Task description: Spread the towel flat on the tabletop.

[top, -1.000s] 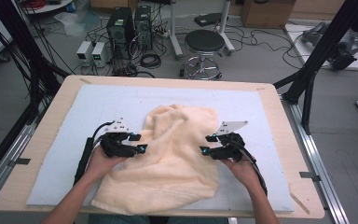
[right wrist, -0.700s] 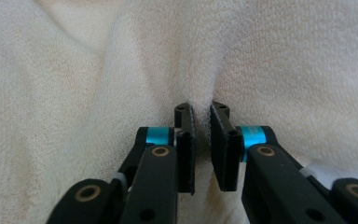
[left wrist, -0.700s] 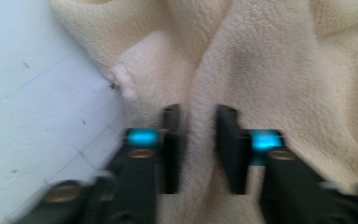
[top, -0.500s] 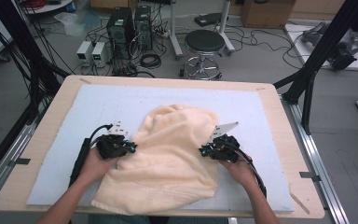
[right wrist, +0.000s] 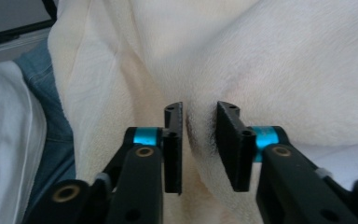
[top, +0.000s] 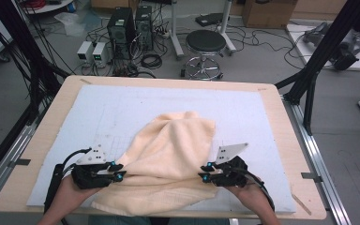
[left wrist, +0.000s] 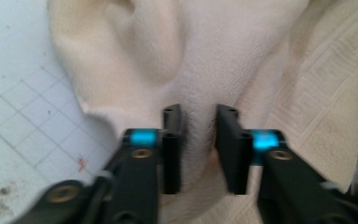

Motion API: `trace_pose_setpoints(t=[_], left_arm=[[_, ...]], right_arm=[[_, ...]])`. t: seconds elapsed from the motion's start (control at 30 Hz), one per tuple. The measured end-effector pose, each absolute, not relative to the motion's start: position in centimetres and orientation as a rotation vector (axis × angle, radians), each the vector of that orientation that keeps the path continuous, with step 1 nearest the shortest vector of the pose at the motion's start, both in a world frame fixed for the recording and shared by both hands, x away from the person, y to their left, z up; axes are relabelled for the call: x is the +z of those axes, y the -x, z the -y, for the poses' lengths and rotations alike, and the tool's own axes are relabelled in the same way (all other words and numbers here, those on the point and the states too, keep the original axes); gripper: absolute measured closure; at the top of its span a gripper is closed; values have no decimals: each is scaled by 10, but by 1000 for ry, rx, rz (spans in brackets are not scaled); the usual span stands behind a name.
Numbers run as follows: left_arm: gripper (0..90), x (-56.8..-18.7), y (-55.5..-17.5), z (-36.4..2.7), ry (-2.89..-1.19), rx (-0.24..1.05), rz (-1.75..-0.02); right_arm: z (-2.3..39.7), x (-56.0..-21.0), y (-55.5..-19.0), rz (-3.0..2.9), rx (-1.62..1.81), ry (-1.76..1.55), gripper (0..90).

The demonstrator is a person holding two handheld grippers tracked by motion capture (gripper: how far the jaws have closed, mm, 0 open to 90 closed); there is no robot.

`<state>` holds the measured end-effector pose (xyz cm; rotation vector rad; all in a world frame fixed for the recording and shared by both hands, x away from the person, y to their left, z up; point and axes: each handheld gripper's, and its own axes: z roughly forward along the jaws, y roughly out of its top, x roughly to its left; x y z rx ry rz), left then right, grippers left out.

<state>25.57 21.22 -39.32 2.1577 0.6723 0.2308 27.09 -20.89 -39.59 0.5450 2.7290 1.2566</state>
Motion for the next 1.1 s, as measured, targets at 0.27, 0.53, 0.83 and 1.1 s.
trace_pose_setpoints(t=[0.27,0.53,0.83,1.1], left_arm=[[519,-388,-318,-179,-2064,270,-660],[559,-422,-377,-165,-2115,262,-827],[724,-436,-384,-156,-2212,362,-828],[869,-427,-379,-164,-2203,412,-872]], right_arm=[[214,-376,-317,-2558,1212,-597,568],[209,-412,-368,-2562,1154,-720,469],[203,-431,-380,-2631,1085,-767,827],[208,-417,-374,-2592,1103,-747,857]])
